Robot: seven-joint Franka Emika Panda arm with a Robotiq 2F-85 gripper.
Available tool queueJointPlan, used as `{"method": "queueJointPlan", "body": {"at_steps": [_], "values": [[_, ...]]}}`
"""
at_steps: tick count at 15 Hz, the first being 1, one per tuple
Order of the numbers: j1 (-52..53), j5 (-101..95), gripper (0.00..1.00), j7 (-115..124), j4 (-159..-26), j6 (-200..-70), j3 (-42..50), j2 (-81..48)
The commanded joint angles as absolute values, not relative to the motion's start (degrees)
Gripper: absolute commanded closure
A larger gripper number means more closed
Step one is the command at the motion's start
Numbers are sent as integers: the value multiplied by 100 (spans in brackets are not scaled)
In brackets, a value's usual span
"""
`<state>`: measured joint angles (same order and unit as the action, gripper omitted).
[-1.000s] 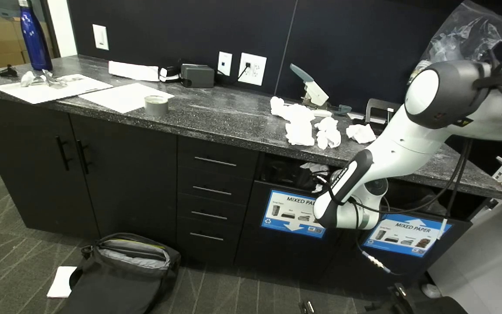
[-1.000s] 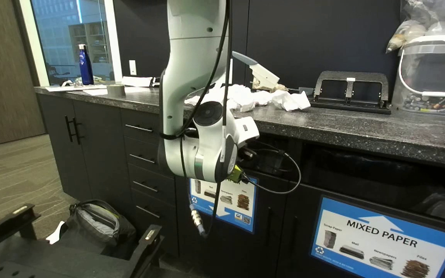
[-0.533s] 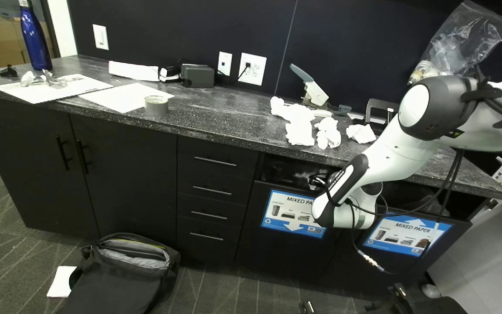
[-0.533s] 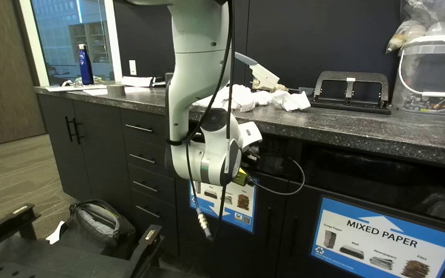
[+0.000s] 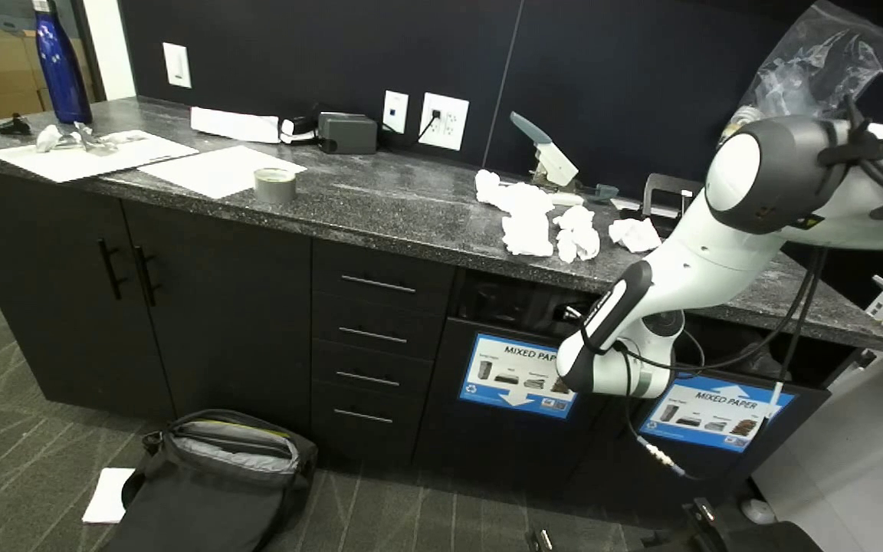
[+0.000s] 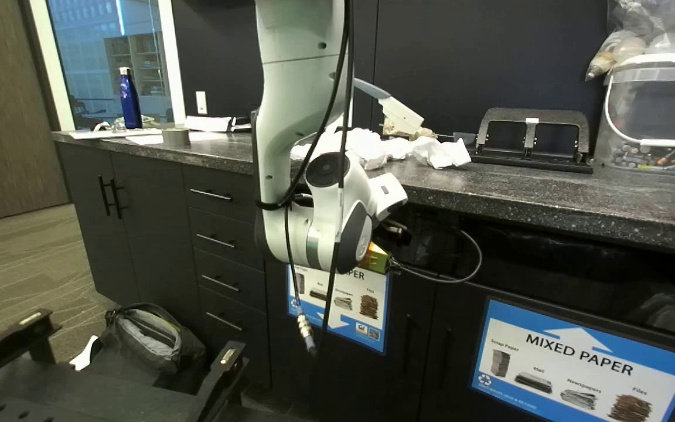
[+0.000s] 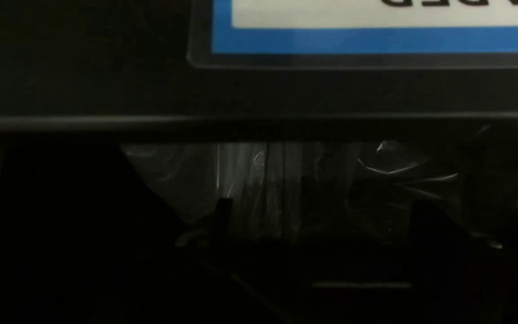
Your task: Put the papers in the bon to the left
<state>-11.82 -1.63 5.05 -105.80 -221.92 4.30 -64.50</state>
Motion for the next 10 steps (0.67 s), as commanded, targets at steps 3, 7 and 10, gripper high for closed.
{"method": "queueJointPlan", "body": {"at_steps": [3, 7, 10], "values": [[-779, 140, 0, 53, -12485, -21396, 738, -4735], [-804, -245, 0, -131, -13372, -19885, 682, -3535], [-659, -240, 0, -242, -13821, -18441, 774, -2606]]}}
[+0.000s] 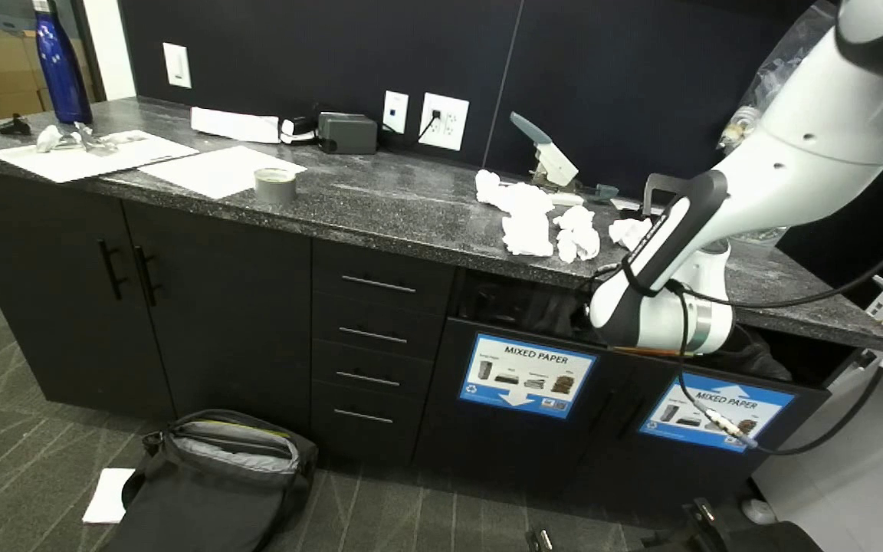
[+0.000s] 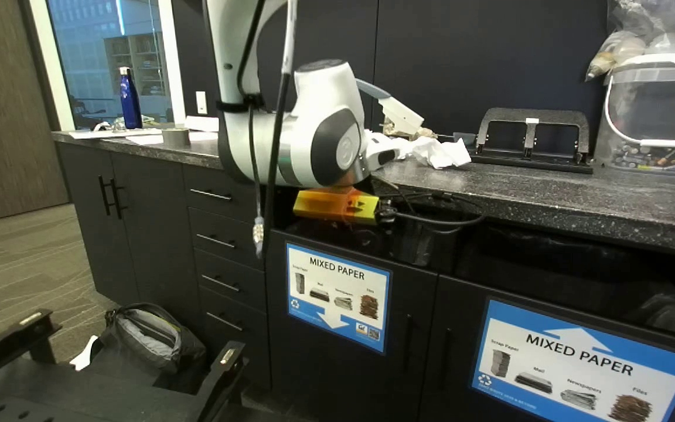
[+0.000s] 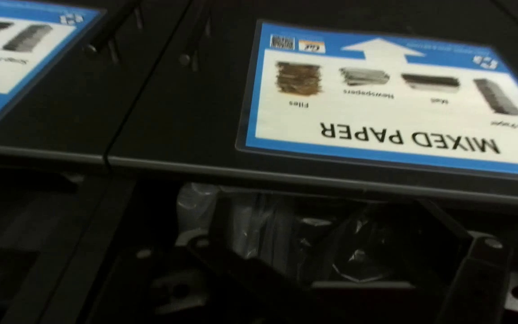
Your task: Put the papers in the bon to the left
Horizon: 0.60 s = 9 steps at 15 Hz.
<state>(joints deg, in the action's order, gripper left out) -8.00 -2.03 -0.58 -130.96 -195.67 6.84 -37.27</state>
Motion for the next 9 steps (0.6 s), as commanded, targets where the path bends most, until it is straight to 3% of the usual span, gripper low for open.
{"method": "queueJointPlan", "body": {"at_steps": [1, 4, 9], "values": [[-593, -275, 0, -316, -13860, -17942, 827, -2371], [-70, -516, 0, -174, -13357, -16495, 1396, -1736], [-476, -846, 0, -788, -12004, -14931, 1052, -1226]]}}
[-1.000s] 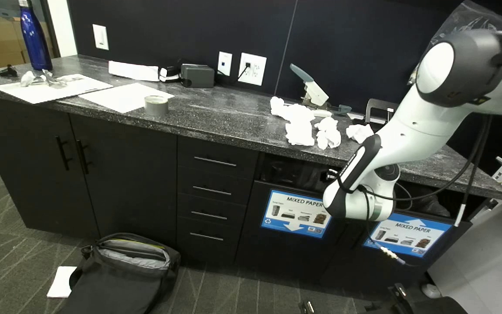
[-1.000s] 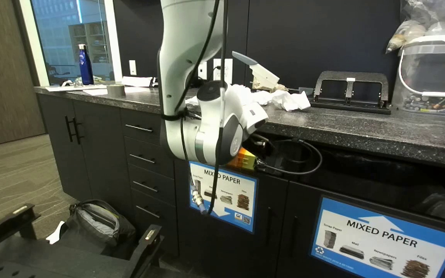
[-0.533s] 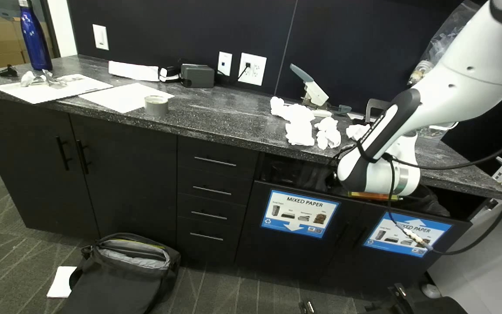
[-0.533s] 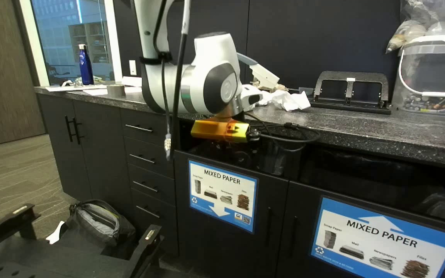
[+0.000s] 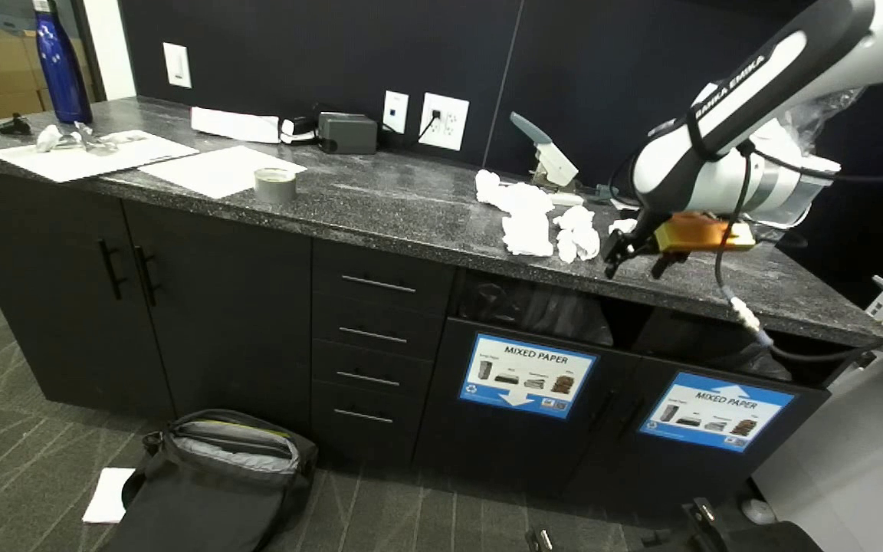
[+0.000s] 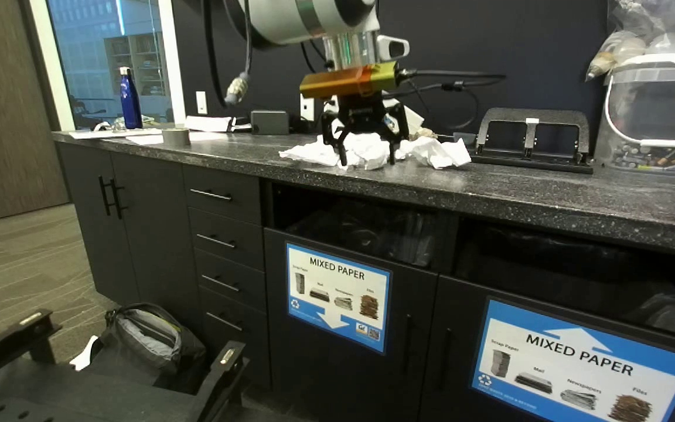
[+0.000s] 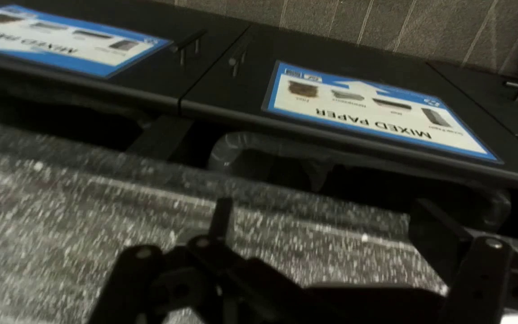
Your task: Put the papers in the bon to the left
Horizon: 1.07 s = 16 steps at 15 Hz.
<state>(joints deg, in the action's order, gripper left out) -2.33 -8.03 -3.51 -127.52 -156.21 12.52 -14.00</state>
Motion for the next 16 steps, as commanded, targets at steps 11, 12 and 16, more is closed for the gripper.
{"method": "queueJointPlan", "body": {"at_steps": [11, 12, 16], "values": [[-1828, 113, 0, -3692, -8358, -13896, 286, -3474], [-1916, 109, 0, -3764, -8074, -13799, 223, -3708], [-2080, -10, 0, -3844, -7012, -13768, 119, -4576]]}}
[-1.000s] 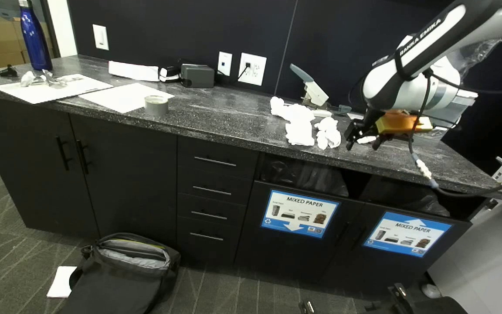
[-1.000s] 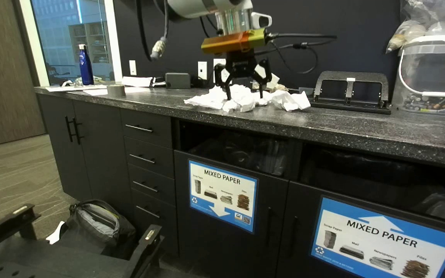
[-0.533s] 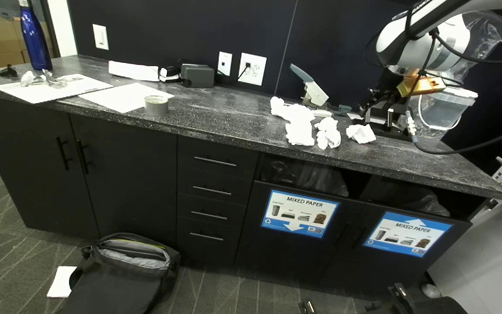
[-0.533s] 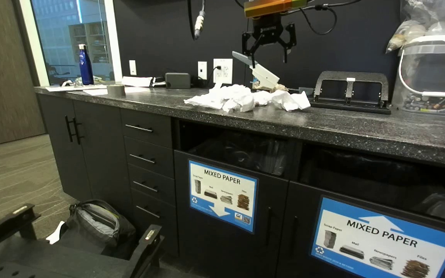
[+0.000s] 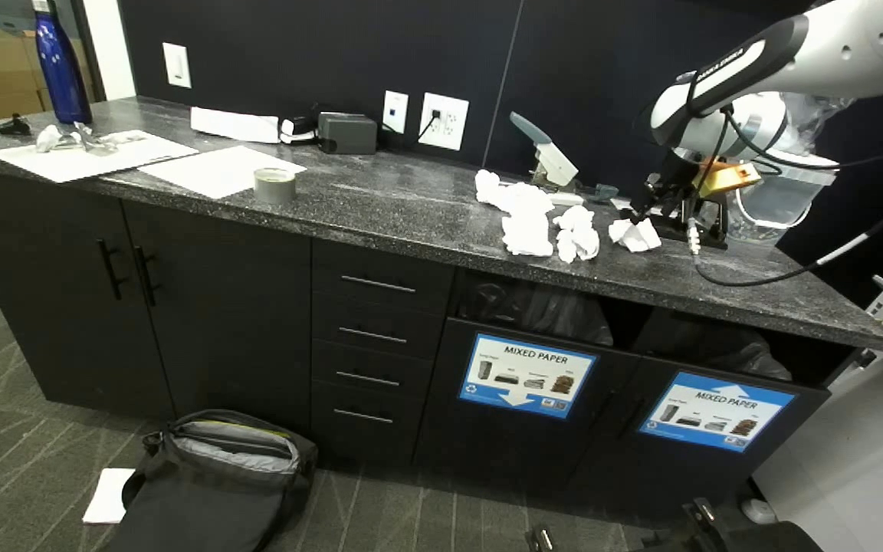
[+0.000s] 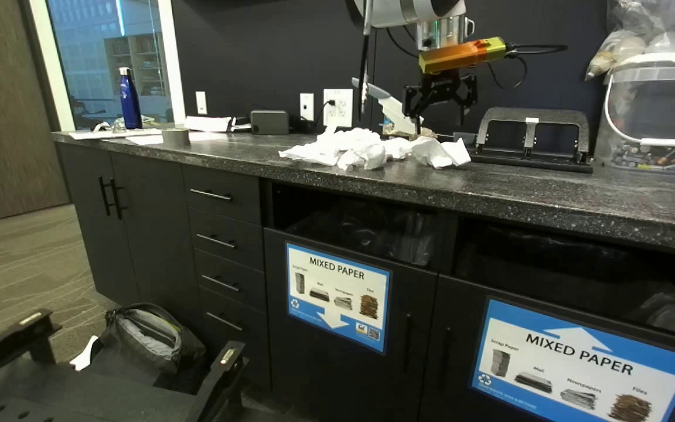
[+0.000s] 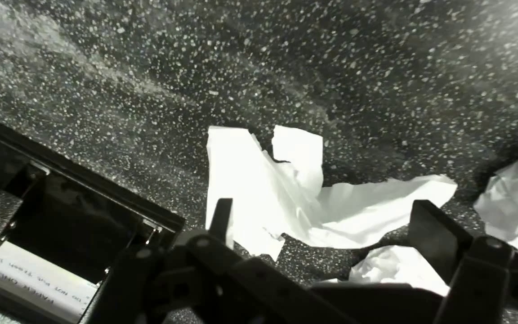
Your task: Put the papers in the bon to the left
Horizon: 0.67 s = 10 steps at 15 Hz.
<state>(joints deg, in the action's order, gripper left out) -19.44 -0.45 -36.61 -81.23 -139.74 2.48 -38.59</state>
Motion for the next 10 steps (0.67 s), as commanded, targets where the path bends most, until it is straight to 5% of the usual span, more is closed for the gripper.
{"method": "queueJointPlan", "body": {"at_steps": [1, 10], "values": [[-2095, -48, 0, -3861, -6750, -13776, 119, -4790], [-2260, -7, 0, -3912, -4552, -12863, 163, -6417]]}}
